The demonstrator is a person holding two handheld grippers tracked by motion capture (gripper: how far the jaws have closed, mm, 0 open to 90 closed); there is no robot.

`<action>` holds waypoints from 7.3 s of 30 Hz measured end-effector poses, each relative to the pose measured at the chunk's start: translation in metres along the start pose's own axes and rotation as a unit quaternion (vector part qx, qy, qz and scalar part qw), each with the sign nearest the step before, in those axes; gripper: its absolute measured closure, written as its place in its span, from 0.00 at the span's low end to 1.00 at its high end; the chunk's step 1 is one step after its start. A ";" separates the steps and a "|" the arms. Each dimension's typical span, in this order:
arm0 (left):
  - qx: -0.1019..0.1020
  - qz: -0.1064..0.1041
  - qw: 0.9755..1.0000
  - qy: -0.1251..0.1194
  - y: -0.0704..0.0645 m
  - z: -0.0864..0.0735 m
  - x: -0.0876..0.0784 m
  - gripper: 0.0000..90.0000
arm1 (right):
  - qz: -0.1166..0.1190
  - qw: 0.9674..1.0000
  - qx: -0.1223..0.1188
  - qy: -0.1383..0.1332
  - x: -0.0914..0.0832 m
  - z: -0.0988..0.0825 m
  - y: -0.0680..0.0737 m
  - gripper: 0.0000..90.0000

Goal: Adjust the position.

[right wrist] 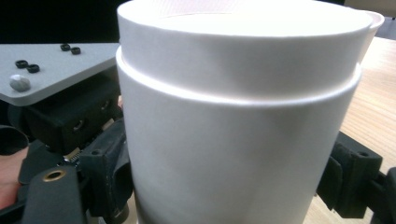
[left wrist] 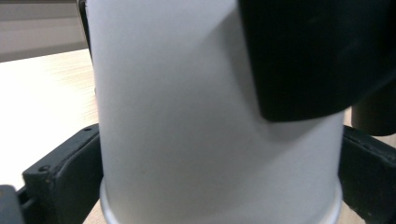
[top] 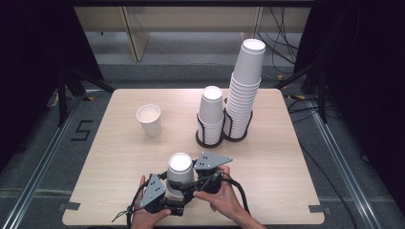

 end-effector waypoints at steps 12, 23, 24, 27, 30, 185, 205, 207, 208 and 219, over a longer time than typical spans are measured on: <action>0.014 -0.005 1.000 0.015 -0.001 0.000 -0.001 0.07 | -0.003 1.000 0.017 0.026 0.000 -0.001 -0.001 0.17; 0.063 -0.029 0.997 0.038 -0.003 0.001 -0.003 0.11 | 0.005 0.999 0.011 0.043 -0.014 0.011 -0.002 0.17; 0.068 -0.032 0.996 0.041 -0.004 0.000 -0.003 0.11 | 0.009 0.999 0.012 0.044 -0.016 0.013 -0.002 0.17; 0.077 -0.040 0.995 0.044 -0.003 0.000 -0.003 0.11 | 0.008 0.999 0.006 0.050 -0.026 0.019 -0.002 0.18; 0.102 -0.047 0.992 0.056 -0.004 0.001 -0.004 0.11 | 0.014 0.998 0.002 0.064 -0.034 0.024 -0.004 0.18; -0.011 -0.175 0.983 -0.047 0.017 0.016 -0.022 0.07 | 0.111 0.948 -0.186 0.233 -0.045 0.010 -0.020 0.26; 0.006 -0.172 0.984 -0.056 0.016 0.022 -0.025 0.14 | 0.117 0.950 -0.167 0.238 -0.035 0.001 -0.019 0.23; 0.008 -0.167 0.985 -0.051 0.017 0.023 -0.026 0.14 | 0.088 0.949 -0.175 0.248 -0.036 0.001 -0.018 0.18; 0.011 -0.165 0.985 -0.046 0.019 0.023 -0.027 0.14 | 0.076 0.949 -0.178 0.249 -0.037 0.002 -0.017 0.18; 0.018 -0.160 0.987 -0.010 0.014 0.023 -0.024 0.14 | 0.008 0.921 -0.254 0.294 -0.029 -0.006 0.003 0.20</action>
Point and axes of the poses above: each handheld gripper's, and its own axes: x roughly forward along the jaws, z roughly out of its top, y roughly to its left, the point moved 1 cm from there along x, roughly forward along the jaws, and after that the axes turned 15 degrees about x, right-handed, at the moved point
